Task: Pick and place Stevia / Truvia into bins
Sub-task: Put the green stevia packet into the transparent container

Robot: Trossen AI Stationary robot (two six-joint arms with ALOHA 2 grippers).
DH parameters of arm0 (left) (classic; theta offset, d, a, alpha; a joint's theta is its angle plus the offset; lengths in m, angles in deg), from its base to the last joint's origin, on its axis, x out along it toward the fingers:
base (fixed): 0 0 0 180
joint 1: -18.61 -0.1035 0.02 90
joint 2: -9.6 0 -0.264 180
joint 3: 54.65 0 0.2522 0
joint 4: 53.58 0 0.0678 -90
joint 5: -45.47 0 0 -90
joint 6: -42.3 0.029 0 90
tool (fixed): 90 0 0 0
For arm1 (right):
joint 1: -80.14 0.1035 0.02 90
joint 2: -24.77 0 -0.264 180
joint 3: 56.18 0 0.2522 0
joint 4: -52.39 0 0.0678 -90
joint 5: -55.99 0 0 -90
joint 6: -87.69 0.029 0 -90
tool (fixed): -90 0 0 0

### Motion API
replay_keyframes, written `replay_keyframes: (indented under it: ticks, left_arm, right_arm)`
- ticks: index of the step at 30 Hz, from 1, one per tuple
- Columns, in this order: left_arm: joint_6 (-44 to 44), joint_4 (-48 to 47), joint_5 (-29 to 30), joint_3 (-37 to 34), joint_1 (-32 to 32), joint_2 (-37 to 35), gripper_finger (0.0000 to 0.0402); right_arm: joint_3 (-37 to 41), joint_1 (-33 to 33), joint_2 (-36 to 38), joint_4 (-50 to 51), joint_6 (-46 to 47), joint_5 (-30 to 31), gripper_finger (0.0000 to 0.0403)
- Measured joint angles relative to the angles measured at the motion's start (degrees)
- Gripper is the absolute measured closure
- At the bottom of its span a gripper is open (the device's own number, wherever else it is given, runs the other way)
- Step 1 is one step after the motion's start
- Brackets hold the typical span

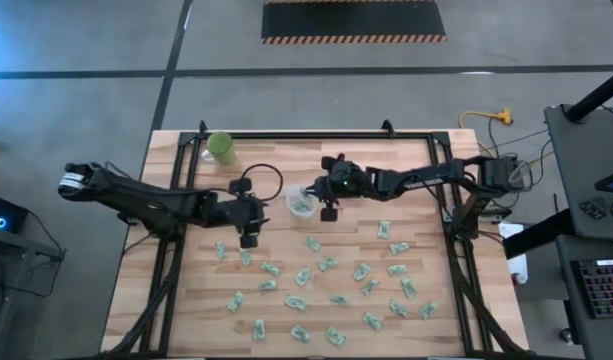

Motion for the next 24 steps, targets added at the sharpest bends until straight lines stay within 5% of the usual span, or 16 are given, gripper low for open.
replay_keyframes:
  ticks: [5, 11, 18, 24]
  left_arm:
    - [-2.11, -3.0, -0.88, -0.09, 2.14, -0.55, 0.0235]
    - [-8.8, -8.05, -11.71, -0.13, 3.67, 1.27, 0.0235]
    - [-15.75, -12.51, -15.09, -0.13, 5.95, 5.72, 0.0235]
    - [-18.8, -13.89, -18.98, -0.13, 6.32, 9.67, 0.0235]
  right_arm:
    - [-0.92, -0.66, 0.33, 0.9, 0.84, -0.02, 0.0315]
    - [-1.01, 0.43, 2.38, 6.73, -1.64, -0.48, 0.0277]
    - [-0.91, 2.47, 5.19, 16.7, -3.01, -1.21, 0.0273]
    - [-0.5, 3.7, 6.19, 22.9, -3.0, -10.0, 0.0285]
